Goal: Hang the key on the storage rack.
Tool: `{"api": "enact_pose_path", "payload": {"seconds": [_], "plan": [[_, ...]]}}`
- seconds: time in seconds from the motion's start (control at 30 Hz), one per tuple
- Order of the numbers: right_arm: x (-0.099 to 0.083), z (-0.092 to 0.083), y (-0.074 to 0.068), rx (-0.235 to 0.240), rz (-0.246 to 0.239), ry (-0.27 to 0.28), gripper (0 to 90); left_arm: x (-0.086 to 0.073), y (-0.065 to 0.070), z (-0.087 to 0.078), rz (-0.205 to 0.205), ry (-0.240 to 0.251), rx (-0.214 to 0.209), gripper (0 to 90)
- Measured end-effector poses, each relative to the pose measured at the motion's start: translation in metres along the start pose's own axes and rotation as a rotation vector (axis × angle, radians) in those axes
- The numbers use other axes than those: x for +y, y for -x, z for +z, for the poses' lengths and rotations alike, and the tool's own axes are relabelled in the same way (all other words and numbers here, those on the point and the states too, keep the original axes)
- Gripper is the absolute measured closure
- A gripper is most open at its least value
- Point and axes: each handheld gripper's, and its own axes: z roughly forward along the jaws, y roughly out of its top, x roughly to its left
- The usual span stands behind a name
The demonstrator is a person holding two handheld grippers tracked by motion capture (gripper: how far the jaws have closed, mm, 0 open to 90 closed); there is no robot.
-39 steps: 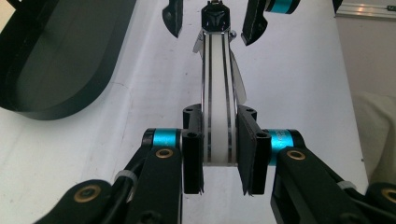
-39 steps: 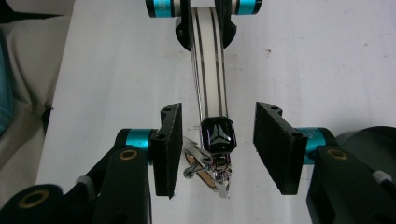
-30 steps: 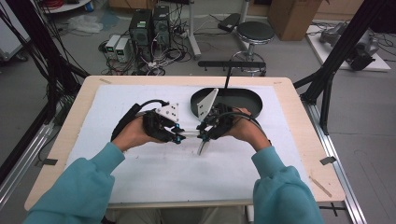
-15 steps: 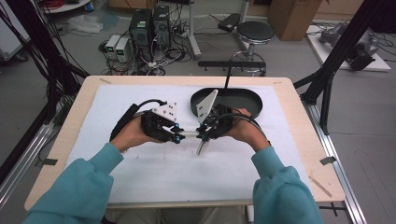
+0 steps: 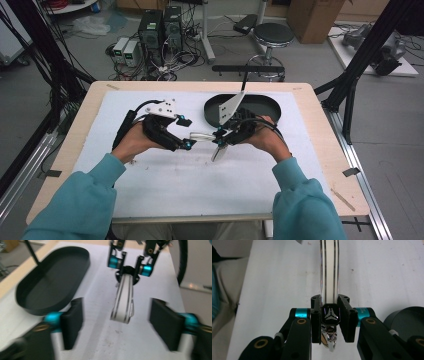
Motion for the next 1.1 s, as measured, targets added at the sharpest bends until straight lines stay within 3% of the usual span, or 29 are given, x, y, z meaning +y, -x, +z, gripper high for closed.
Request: {"api": "enact_pose_path", "payload": {"seconds": [0.1,0.13,0.27,0.3,0.43,0.47,0.53,0.73,0.87,1.1], "plan": [[-0.005,-0.004,0.002,-0.012,0.017,0.038,74.7,-0.007,-0.003,-0.007,-0.037,0.071,0.041,1.7],[-0.007,-0.006,0.003,-0.02,0.029,0.05,74.8,-0.007,-0.003,-0.007,-0.037,0.071,0.041,1.7],[-0.015,-0.012,0.006,-0.029,0.06,0.112,74.7,-0.018,-0.006,-0.022,-0.05,0.149,0.101,1.7],[-0.02,-0.017,0.008,-0.042,0.094,0.151,74.7,-0.021,-0.006,-0.026,-0.045,0.166,0.127,1.7],[-0.028,-0.028,0.013,-0.07,0.151,0.216,74.7,-0.035,-0.007,-0.044,-0.043,0.263,0.21,1.7],[-0.028,-0.028,0.013,-0.07,0.151,0.216,74.7,-0.04,-0.008,-0.048,-0.05,0.302,0.216,1.7],[-0.032,-0.035,0.017,-0.092,0.178,0.266,74.7,-0.048,-0.008,-0.054,-0.075,0.341,0.229,1.7],[-0.043,-0.048,0.024,-0.15,0.246,0.359,74.7,-0.081,-0.004,-0.067,-0.104,0.386,0.284,1.7],[-0.051,-0.054,0.03,-0.188,0.292,0.375,74.7,-0.098,-0.002,-0.072,-0.116,0.417,0.306,1.7],[-0.063,-0.063,0.038,-0.238,0.359,0.428,74.7,-0.116,0.003,-0.081,-0.088,0.456,0.349,1.7]]}}
